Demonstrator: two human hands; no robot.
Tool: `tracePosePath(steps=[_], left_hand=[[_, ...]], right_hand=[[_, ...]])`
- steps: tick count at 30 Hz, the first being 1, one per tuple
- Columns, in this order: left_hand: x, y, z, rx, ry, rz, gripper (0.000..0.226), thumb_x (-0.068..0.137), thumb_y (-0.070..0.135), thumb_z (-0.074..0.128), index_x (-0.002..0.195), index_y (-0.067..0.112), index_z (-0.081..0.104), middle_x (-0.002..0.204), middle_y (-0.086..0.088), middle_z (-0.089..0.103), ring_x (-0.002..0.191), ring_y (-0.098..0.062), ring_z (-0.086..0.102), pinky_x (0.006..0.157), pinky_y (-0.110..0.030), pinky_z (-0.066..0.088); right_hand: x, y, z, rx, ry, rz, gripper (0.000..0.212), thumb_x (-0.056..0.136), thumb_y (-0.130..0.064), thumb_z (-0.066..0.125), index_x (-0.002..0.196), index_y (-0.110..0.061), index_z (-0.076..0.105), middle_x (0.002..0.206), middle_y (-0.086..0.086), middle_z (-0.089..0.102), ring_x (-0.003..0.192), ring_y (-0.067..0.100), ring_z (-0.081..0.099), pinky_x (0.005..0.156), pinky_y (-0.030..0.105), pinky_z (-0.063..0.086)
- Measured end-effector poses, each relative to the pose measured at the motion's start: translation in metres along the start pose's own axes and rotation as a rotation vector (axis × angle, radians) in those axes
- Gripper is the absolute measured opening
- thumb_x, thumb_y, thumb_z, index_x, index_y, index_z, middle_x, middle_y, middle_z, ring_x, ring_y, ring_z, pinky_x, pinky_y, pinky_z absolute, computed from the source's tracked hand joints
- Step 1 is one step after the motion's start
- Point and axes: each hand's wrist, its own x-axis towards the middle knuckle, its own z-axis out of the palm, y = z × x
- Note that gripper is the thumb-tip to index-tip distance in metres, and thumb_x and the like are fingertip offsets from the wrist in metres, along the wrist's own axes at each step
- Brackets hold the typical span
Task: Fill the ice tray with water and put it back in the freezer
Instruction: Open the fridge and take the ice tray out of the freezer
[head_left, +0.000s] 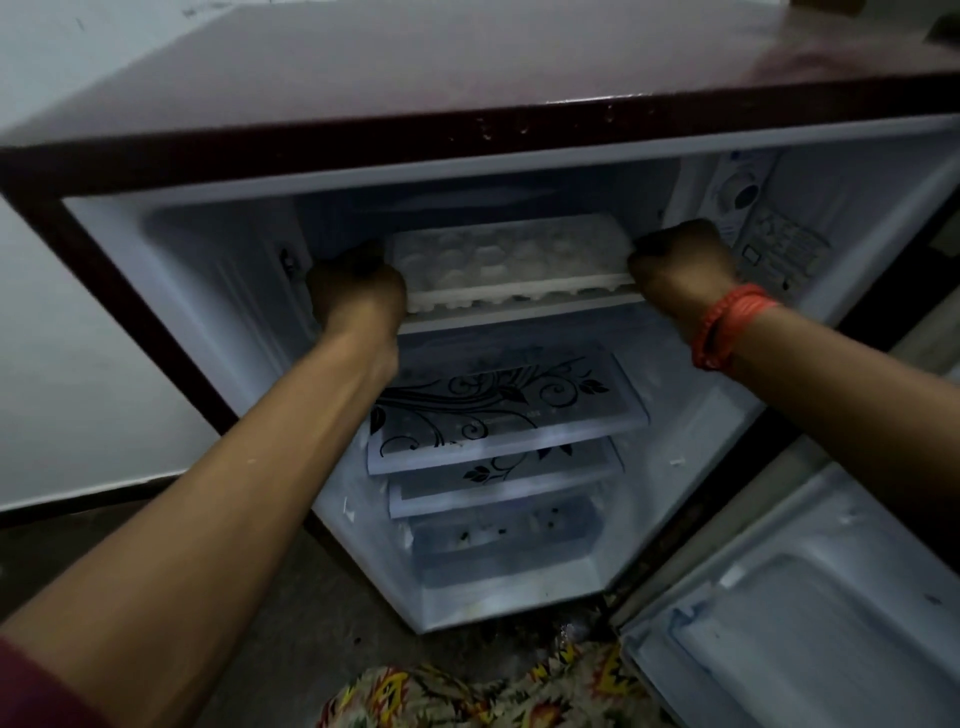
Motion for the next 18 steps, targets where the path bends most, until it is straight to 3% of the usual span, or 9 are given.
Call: tracePosePath(steps=[2,4,5,6,9,13,16,18], left_hand=[[-0.008,-0.002,-0.007,-0.005,-0.035,0.005,0.036,0.098,-0.007,0.053,0.123,0.013,0.069,0.112,-0.007,0.071,0.104,-0.026,0.071,0.092,-0.041,0.062],[-0.020,-0.005,-0.018,0.012,-0.068,0.013,0.039,0.096,-0.009,0.055,0.124,0.016,0.069,0.103,0.001,0.070,0.093,-0.018,0.071,0.076,-0.027,0.064],[-0.027,-0.006,-0.024,0.013,-0.083,0.029,0.041,0.095,-0.009,0.056,0.123,0.017,0.069,0.099,0.004,0.069,0.086,-0.013,0.070,0.068,-0.021,0.062],[-0.034,-0.006,-0.030,0.008,-0.098,0.047,0.042,0.094,-0.010,0.056,0.123,0.018,0.069,0.095,0.007,0.068,0.082,-0.011,0.069,0.065,-0.019,0.060],[-0.055,-0.008,-0.046,0.003,-0.105,0.052,0.046,0.090,-0.013,0.059,0.129,0.011,0.068,0.096,0.005,0.069,0.087,-0.011,0.071,0.076,-0.024,0.063],[-0.075,-0.013,-0.065,-0.008,-0.124,0.003,0.044,0.088,-0.015,0.061,0.124,0.008,0.071,0.104,0.002,0.073,0.090,-0.009,0.071,0.073,-0.019,0.061],[-0.090,-0.015,-0.078,-0.011,-0.147,-0.043,0.045,0.089,-0.014,0.064,0.129,0.007,0.069,0.117,-0.005,0.075,0.099,-0.014,0.073,0.090,-0.029,0.062],[-0.102,-0.016,-0.083,-0.014,-0.169,-0.076,0.045,0.090,-0.013,0.065,0.130,0.007,0.068,0.117,-0.005,0.075,0.099,-0.012,0.073,0.088,-0.028,0.062]], right_hand=[[-0.017,0.006,-0.006,0.058,0.055,0.028,0.019,0.092,-0.009,0.055,0.082,0.004,0.064,0.082,0.009,0.062,0.079,0.025,0.059,0.062,0.028,0.047],[-0.037,0.010,-0.012,0.056,0.102,0.085,0.026,0.093,-0.014,0.059,0.113,0.000,0.068,0.106,0.014,0.068,0.091,0.025,0.063,0.070,0.024,0.051],[-0.045,0.011,-0.013,0.064,0.127,0.104,0.030,0.092,-0.017,0.061,0.118,-0.003,0.066,0.111,0.014,0.067,0.094,0.025,0.064,0.072,0.022,0.049],[-0.054,0.013,-0.014,0.080,0.150,0.110,0.030,0.092,-0.018,0.062,0.118,-0.005,0.067,0.112,0.014,0.068,0.098,0.026,0.064,0.076,0.023,0.049],[-0.085,0.018,-0.018,0.152,0.166,0.132,0.027,0.090,-0.016,0.062,0.114,-0.010,0.072,0.110,0.011,0.071,0.106,0.025,0.065,0.093,0.029,0.052],[-0.128,0.023,-0.026,0.221,0.176,0.183,0.023,0.088,-0.015,0.063,0.107,-0.014,0.075,0.092,0.000,0.072,0.092,0.017,0.067,0.087,0.025,0.050],[-0.155,0.034,-0.030,0.327,0.141,0.228,0.025,0.087,-0.011,0.063,0.108,-0.008,0.075,0.098,0.008,0.076,0.099,0.026,0.070,0.098,0.041,0.054],[-0.176,0.041,-0.036,0.344,0.146,0.252,0.024,0.086,-0.010,0.062,0.106,-0.009,0.075,0.096,0.008,0.076,0.096,0.026,0.072,0.095,0.045,0.055]])
